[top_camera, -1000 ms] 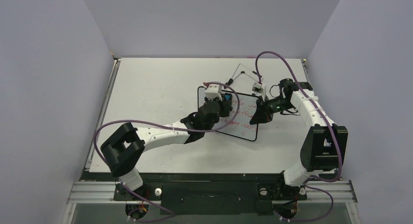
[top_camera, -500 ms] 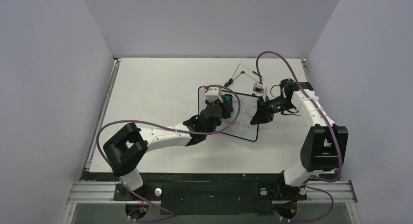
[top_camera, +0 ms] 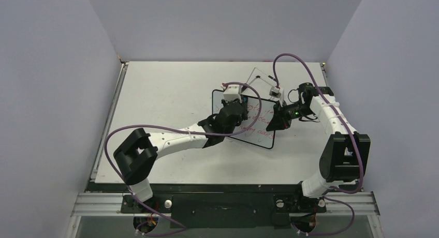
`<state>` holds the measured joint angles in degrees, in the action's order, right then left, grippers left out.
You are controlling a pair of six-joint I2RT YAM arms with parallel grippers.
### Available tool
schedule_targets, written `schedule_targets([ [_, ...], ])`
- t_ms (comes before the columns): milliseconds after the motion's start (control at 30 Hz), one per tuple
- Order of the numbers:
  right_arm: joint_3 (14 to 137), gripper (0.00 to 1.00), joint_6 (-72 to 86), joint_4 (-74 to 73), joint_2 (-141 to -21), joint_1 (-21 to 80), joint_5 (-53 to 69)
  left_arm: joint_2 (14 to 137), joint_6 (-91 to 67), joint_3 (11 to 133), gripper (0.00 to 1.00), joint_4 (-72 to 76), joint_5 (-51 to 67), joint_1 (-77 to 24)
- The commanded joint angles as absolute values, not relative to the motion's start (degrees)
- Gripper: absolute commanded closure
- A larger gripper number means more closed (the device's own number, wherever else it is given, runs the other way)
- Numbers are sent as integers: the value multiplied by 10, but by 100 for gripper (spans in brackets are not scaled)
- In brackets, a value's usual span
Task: Erase the whiteboard
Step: Erase the whiteboard at the center of the board.
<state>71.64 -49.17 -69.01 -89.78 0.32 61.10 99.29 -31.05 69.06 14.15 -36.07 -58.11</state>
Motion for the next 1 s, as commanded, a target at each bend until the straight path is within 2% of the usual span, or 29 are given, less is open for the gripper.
schedule_targets([
  [0,724,100,-558,-753,-889,26,606,992,-318,672,100,160,-371,-537],
  [400,724,100,-559,-753,-892,27,606,986,-355,592,100,210,-339,-573],
  [967,727,100,-564,-759,-889,26,607,1017,-299,777,100,184,-276,-566],
])
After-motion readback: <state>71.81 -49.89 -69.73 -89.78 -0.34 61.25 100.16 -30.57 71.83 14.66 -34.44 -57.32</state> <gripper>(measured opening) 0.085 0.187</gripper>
